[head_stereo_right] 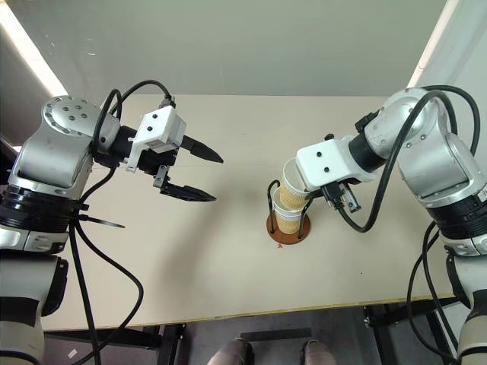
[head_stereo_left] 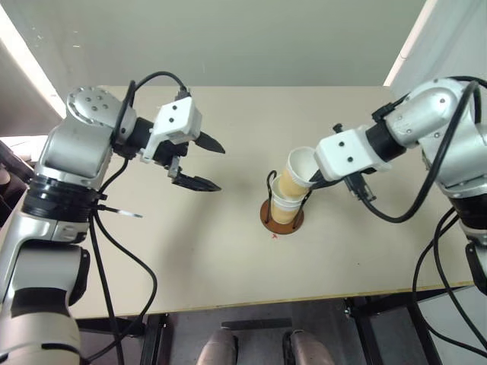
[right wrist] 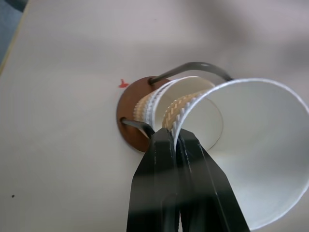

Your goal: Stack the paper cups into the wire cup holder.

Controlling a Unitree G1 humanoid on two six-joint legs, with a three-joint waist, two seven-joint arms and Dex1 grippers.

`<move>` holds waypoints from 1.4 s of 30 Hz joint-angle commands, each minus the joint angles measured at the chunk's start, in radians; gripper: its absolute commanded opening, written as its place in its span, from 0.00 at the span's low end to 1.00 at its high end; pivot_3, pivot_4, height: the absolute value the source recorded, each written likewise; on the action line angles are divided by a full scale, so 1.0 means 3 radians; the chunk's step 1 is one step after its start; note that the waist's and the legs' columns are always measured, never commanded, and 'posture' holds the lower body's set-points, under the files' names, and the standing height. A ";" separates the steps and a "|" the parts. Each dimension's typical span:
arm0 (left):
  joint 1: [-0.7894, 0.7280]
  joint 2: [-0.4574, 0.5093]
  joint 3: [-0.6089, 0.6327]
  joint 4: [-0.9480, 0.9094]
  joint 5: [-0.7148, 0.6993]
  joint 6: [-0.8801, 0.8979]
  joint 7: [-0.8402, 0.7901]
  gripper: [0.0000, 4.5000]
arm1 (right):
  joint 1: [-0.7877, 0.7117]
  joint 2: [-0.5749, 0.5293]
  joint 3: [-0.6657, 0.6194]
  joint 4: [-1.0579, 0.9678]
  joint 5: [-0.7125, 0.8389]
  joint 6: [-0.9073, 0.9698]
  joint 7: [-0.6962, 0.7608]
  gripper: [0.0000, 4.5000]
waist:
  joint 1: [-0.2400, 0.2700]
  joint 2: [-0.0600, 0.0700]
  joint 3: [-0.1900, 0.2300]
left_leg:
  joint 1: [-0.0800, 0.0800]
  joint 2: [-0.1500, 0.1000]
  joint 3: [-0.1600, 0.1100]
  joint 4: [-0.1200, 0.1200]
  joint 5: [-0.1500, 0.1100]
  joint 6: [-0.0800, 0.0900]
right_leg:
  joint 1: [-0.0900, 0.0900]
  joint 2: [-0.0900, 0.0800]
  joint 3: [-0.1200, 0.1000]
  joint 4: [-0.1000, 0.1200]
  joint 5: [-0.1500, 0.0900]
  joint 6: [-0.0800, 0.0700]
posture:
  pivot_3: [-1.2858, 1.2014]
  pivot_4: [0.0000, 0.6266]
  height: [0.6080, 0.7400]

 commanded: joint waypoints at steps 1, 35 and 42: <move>-0.0028 0.0027 0.0134 -0.0093 0.0010 -0.0015 0.0025 1.00 | -0.0022 0.0008 -0.0005 -0.0067 -0.0017 -0.0015 0.0015 0.01 | 0.0000 0.0000 0.0000 | 0.0000 0.0000 0.0000 0.0000 0.0000 0.0001 | 0.0000 0.0000 0.0000 0.0000 0.0000 0.0000 | 0.52 0.24 1.00; 0.0815 -0.0268 0.1076 -0.0237 -0.0319 0.0760 0.1563 1.00 | 0.1136 0.0766 -0.2206 0.0125 0.0828 0.2174 -0.2581 0.91 | 0.0004 0.0000 -0.0001 | 0.0003 0.0000 0.0002 -0.0001 0.0026 -0.0044 | -0.0004 0.0002 0.0000 0.0010 0.0004 0.0002 | 0.52 0.24 1.00; 0.1083 -0.0448 0.1316 -0.0107 -0.0310 0.0585 0.2075 1.00 | 0.1565 0.0880 -0.2271 0.0165 0.0784 0.1617 -0.2966 0.91 | 0.0002 -0.0001 -0.0001 | 0.0008 0.0001 0.0002 -0.0001 0.0030 -0.0044 | 0.0000 0.0004 0.0002 0.0008 0.0011 0.0003 | 0.52 0.24 1.00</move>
